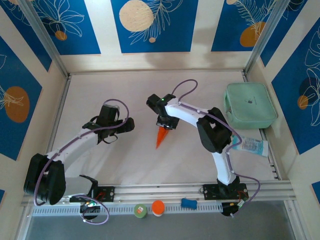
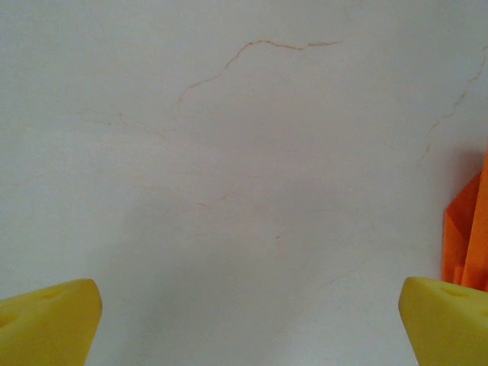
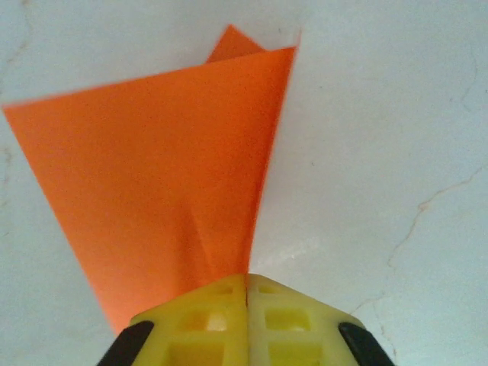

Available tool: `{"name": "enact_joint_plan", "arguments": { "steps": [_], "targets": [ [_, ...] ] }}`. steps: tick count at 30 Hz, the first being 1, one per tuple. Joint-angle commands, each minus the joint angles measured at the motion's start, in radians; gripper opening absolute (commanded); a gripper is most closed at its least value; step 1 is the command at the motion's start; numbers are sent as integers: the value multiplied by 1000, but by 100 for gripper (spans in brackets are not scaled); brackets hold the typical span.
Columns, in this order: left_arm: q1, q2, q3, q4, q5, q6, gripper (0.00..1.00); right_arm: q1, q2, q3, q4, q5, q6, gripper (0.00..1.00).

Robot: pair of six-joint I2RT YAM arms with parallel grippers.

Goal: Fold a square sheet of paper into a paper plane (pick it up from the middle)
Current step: Turn over the paper plane at the top-center of the table, then move the paper plane to the top-center of the table.

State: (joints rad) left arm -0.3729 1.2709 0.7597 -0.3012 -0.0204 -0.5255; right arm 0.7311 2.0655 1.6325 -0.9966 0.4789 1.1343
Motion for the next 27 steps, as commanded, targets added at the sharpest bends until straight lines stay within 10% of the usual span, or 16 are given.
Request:
{"name": "enact_joint_plan", "arguments": {
  "steps": [1, 15, 27],
  "targets": [
    [24, -34, -9, -25, -6, -20, 99, -20, -108, -51, 107, -45, -56, 0],
    [81, -105, -57, -9, 82, -77, 99, -93, -235, -363, 820, -704, -348, 0],
    [80, -72, -158, 177, 335, -164, 88, -128, -116, -503, 1041, -853, -297, 0]
  ]
}}
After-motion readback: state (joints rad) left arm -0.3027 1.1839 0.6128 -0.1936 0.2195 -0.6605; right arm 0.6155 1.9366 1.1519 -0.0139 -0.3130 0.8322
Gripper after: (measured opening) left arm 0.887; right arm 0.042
